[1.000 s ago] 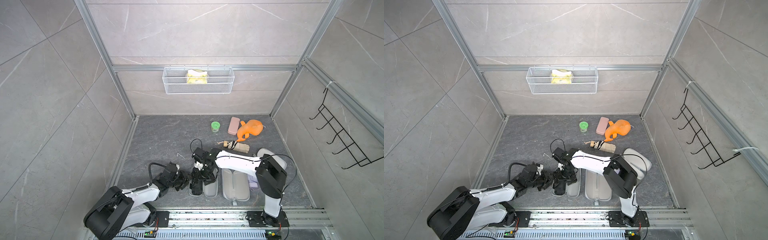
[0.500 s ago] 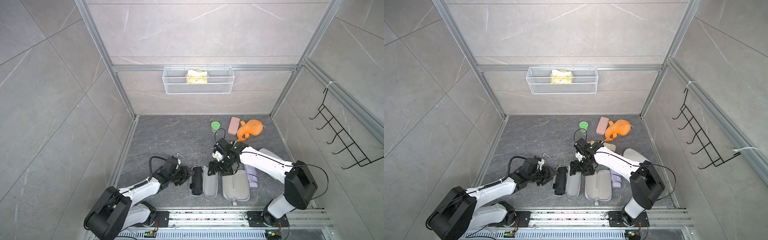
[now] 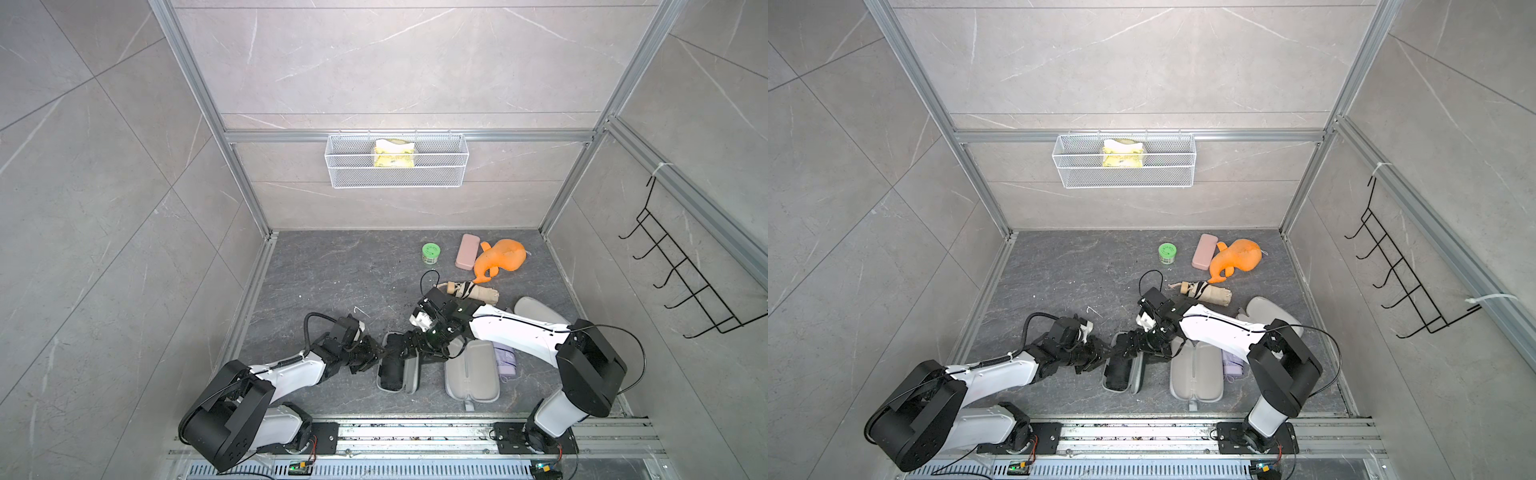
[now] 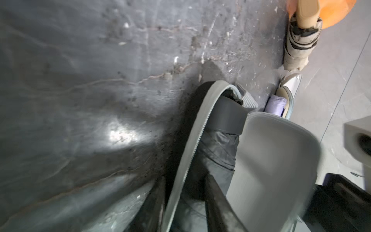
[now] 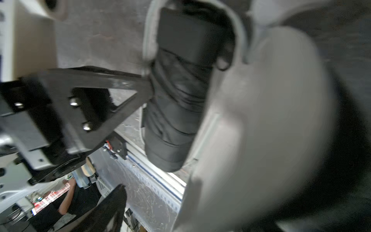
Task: Put umbrellas into zippered umbrella sleeves
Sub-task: Close the umbrella sleeve at the center of the board.
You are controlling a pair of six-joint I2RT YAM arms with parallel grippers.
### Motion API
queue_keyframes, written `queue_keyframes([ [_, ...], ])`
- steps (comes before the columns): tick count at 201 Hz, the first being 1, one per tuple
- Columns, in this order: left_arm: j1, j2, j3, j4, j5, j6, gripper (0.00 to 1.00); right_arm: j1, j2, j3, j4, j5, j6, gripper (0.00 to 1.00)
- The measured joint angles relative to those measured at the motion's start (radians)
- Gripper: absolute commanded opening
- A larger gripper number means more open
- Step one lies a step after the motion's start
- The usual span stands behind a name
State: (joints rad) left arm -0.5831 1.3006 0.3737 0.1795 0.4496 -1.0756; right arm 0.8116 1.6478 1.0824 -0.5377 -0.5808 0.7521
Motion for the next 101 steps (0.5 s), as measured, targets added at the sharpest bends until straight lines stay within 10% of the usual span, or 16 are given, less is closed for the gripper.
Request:
queue_keyframes([
  [83,0.185,-0.102,-0.032,-0.005,0.121,0.006,0.54,0.056,0.129,0.0,0.314,-0.074,0.151,0.77],
  [101,0.163,-0.134,-0.032,-0.008,0.119,0.007,0.57,0.057,0.131,-0.015,0.355,-0.075,0.164,0.63],
])
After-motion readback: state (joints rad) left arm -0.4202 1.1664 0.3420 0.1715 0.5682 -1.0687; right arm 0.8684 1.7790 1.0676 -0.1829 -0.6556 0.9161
